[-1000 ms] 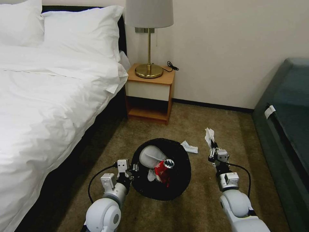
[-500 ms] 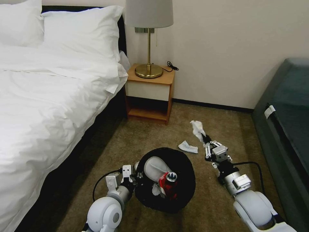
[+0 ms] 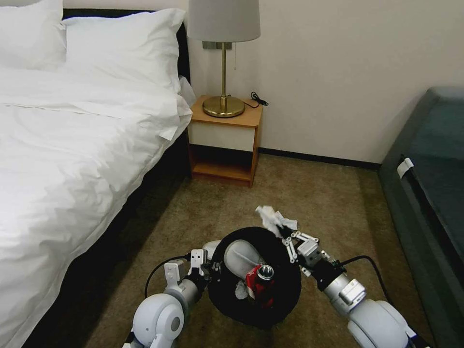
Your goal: Pick up the trash bin, then pick up the garbage on the floor and place it into the trash bin.
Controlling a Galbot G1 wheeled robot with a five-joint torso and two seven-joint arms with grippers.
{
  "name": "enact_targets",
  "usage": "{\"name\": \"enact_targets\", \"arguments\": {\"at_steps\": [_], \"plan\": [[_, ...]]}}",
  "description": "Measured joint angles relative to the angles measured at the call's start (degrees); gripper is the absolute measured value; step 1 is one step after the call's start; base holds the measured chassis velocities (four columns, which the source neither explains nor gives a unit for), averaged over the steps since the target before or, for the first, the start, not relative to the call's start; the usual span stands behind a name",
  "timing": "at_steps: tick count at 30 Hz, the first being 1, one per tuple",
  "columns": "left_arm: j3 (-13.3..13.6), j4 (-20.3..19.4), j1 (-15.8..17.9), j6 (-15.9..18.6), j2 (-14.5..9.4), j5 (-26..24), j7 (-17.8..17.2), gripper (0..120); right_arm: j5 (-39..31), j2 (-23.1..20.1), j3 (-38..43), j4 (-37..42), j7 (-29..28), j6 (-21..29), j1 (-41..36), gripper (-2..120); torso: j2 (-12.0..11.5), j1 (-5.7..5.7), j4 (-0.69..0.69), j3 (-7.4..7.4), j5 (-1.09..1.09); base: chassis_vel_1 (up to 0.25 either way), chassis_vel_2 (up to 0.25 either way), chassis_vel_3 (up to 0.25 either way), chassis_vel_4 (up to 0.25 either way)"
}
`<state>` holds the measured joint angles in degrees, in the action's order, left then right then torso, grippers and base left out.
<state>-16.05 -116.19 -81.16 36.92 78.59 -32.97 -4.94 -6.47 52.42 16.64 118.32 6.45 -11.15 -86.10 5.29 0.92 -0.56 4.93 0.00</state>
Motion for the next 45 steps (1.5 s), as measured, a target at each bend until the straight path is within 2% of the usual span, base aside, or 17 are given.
{"name": "enact_targets", "arguments": {"at_steps": [22,23,24,31,32,35,36,38,39,40,41,43,44,45], "plan": [[0.23,-0.58,-0.02,-0.2,1.56,-0.66,0.51,0,2.12,1.11,-2.22,-3.47,1.58,-1.32,-1.6,1,0.0,0.0,0.0,0.0,0.0,0.0,0.0,0.0,0.0],[0.18,-0.76,-0.08,-0.2,1.57,-0.79,0.46,0,2.28,1.22,-2.22,-3.51,1.59,-1.34,-1.67,7,0.0,0.0,0.0,0.0,0.0,0.0,0.0,0.0,0.0],[0.18,-0.76,-0.08,-0.2,1.57,-0.79,0.46,0,2.28,1.22,-2.22,-3.51,1.59,-1.34,-1.67,7,0.0,0.0,0.0,0.0,0.0,0.0,0.0,0.0,0.0],[0.0,-1.08,-0.49,-0.21,1.49,-1.25,0.42,0,2.45,1.57,-1.88,-3.28,1.25,-1.25,-1.69,33,0.0,0.0,0.0,0.0,0.0,0.0,0.0,0.0,0.0],[0.0,-1.08,-0.49,-0.21,1.49,-1.25,0.42,0,2.45,1.57,-1.88,-3.28,1.25,-1.25,-1.69,33,0.0,0.0,0.0,0.0,0.0,0.0,0.0,0.0,0.0],[-0.04,-1.24,-0.64,-0.21,1.4,-1.26,0.44,0,2.42,1.46,-1.21,-2.96,1.2,-1.04,-1.7,50,0.0,0.0,0.0,0.0,-0.01,0.0,0.0,0.0,0.0],[-0.04,-1.24,-0.64,-0.21,1.4,-1.26,0.44,0,2.42,1.46,-1.21,-2.96,1.2,-1.04,-1.7,50,0.0,0.0,0.0,0.0,-0.01,0.0,0.0,0.0,0.0],[-0.04,-1.26,-0.62,-0.21,1.36,-1.27,0.46,0,2.42,1.49,-0.94,-2.96,1.21,-1.02,-1.67,60,0.0,0.0,0.0,0.0,0.0,0.0,0.0,0.0,0.0],[-0.04,-1.26,-0.62,-0.21,1.36,-1.27,0.46,0,2.42,1.49,-0.94,-2.96,1.21,-1.02,-1.67,60,0.0,0.0,0.0,0.0,0.0,0.0,0.0,0.0,0.0],[-0.06,-1.26,-0.62,-0.21,1.33,-1.26,0.46,0,2.34,1.55,-0.73,-2.91,1.2,-1.0,-1.66,67,0.0,0.0,0.0,0.0,0.0,0.0,0.0,0.0,0.0],[-0.06,-1.26,-0.62,-0.21,1.33,-1.26,0.46,0,2.34,1.55,-0.73,-2.91,1.2,-1.0,-1.66,67,0.0,0.0,0.0,0.0,0.0,0.0,0.0,0.0,0.0],[-0.1,-1.26,-0.62,-0.25,1.33,-1.15,0.45,0,2.26,1.58,-0.51,-2.92,1.17,-0.98,-1.67,79,0.0,0.0,0.0,0.0,0.0,0.0,0.0,0.0,0.0],[-0.1,-1.26,-0.62,-0.25,1.33,-1.15,0.45,0,2.26,1.58,-0.51,-2.92,1.17,-0.98,-1.67,79,0.0,0.0,0.0,0.0,0.0,0.0,0.0,0.0,0.0],[-0.09,-1.26,-0.61,-0.26,1.33,-1.14,0.45,0,2.23,1.58,-0.49,-2.94,1.18,-0.99,-1.68,84,0.0,0.0,-0.01,0.0,0.0,0.0,0.0,0.0,0.0]]}}
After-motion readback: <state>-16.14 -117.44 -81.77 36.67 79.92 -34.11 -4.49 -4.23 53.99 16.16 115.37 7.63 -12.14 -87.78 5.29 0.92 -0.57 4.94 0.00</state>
